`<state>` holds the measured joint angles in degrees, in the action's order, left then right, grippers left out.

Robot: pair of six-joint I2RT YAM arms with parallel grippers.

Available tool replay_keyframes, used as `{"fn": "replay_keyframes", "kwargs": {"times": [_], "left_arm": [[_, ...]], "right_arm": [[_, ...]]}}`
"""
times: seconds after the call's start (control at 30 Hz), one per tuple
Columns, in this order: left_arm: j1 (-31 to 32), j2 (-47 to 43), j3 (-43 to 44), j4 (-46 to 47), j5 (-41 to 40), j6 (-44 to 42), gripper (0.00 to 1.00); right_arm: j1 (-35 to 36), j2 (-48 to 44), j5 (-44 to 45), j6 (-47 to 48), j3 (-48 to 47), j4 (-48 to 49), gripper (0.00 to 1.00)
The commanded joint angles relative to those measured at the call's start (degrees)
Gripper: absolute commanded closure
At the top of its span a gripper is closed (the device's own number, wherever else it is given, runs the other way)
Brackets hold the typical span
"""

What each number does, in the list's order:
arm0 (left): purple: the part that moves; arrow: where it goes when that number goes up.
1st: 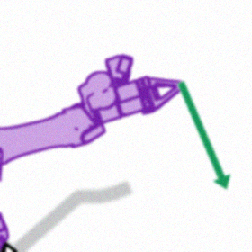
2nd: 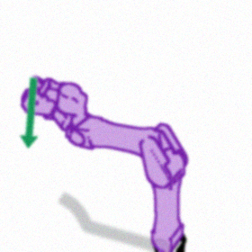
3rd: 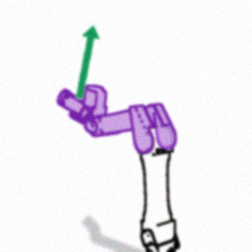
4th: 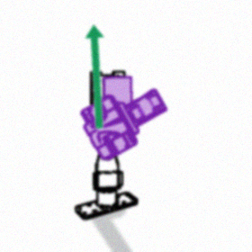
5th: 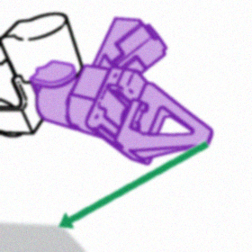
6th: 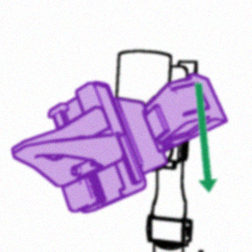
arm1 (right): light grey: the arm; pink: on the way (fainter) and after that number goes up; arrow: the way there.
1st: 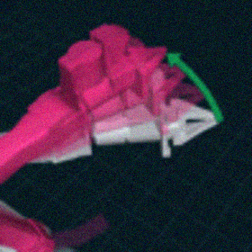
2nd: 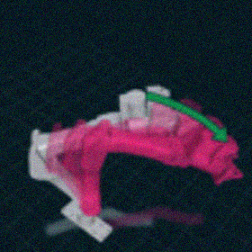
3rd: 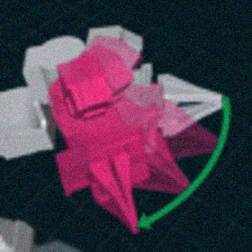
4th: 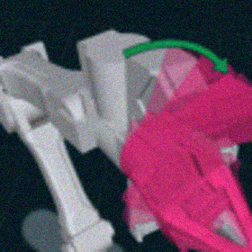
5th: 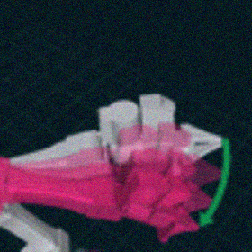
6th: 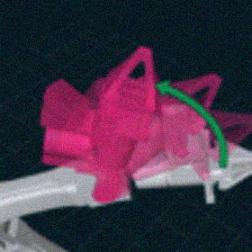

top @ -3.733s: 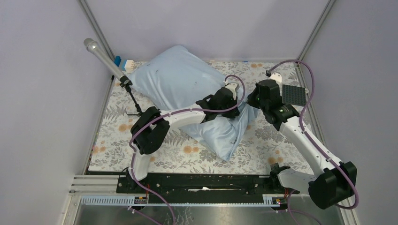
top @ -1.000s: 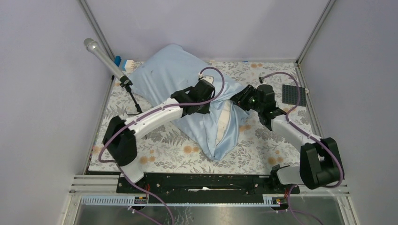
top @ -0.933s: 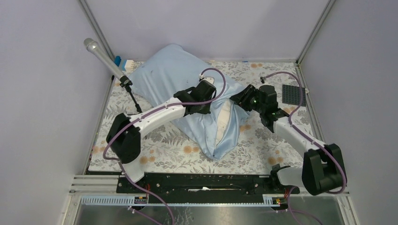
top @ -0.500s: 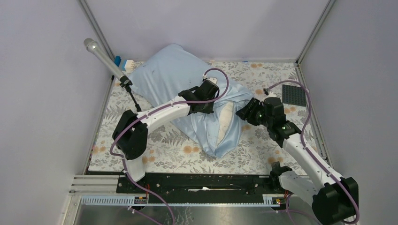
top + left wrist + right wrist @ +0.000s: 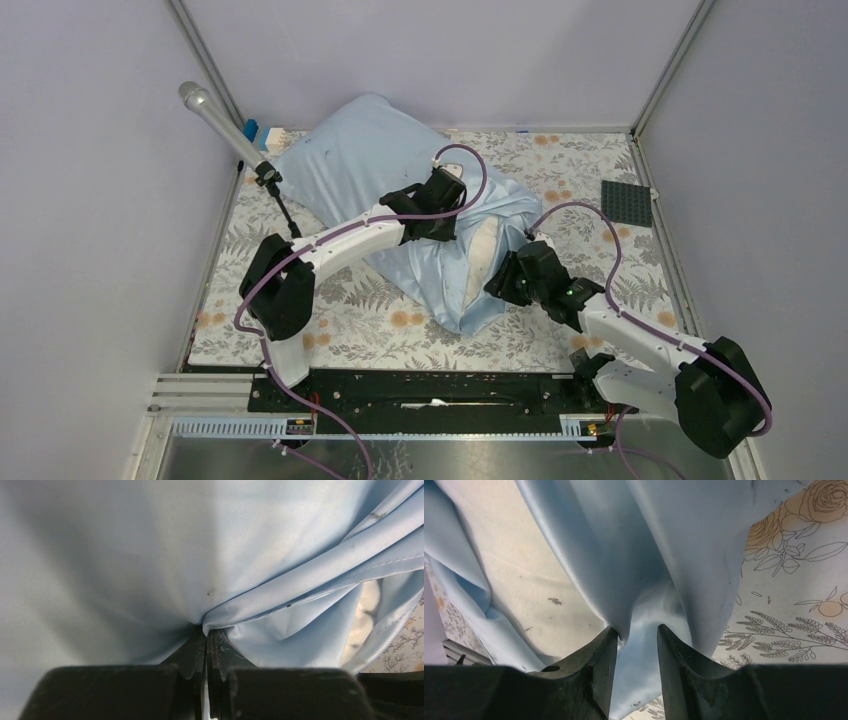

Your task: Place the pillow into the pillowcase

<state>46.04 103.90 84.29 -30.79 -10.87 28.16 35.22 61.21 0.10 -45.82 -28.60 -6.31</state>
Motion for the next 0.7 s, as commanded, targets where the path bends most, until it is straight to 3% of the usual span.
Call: {"fn": "replay_keyframes", "kwargs": {"times": [0.0, 0.33, 0.5, 0.53, 0.63, 0.67], "left_arm": [[-0.3, 1.1, 0.4, 3.2, 2.0, 0.8, 1.0], [-0.2, 1.6, 0.2, 3.9, 3.2, 1.0, 1.0], [-0.2, 1.9, 0.6, 4.2, 3.5, 1.1, 1.0], [-0.2, 2.1, 0.7, 4.3, 3.6, 1.2, 1.0], [-0.2, 3.0, 1.4, 4.7, 3.7, 1.6, 1.0], [-0.2, 3.6, 1.7, 4.9, 3.7, 1.8, 1.0]], "right_arm": [[0.8, 1.4, 3.8, -1.5, 0.9, 5.7, 0.59], [3.9, 0.1, 7.3, -1.8, 0.6, 5.8, 0.55], [4.3, 4.0, 5.3, -2.0, 0.7, 9.1, 0.57], [4.3, 4.6, 4.8, -2.0, 0.9, 9.5, 0.61], [4.6, 3.9, 3.5, -1.6, 1.2, 8.0, 0.98], [4.8, 2.8, 3.1, -1.3, 1.3, 7.0, 1.0]]}}
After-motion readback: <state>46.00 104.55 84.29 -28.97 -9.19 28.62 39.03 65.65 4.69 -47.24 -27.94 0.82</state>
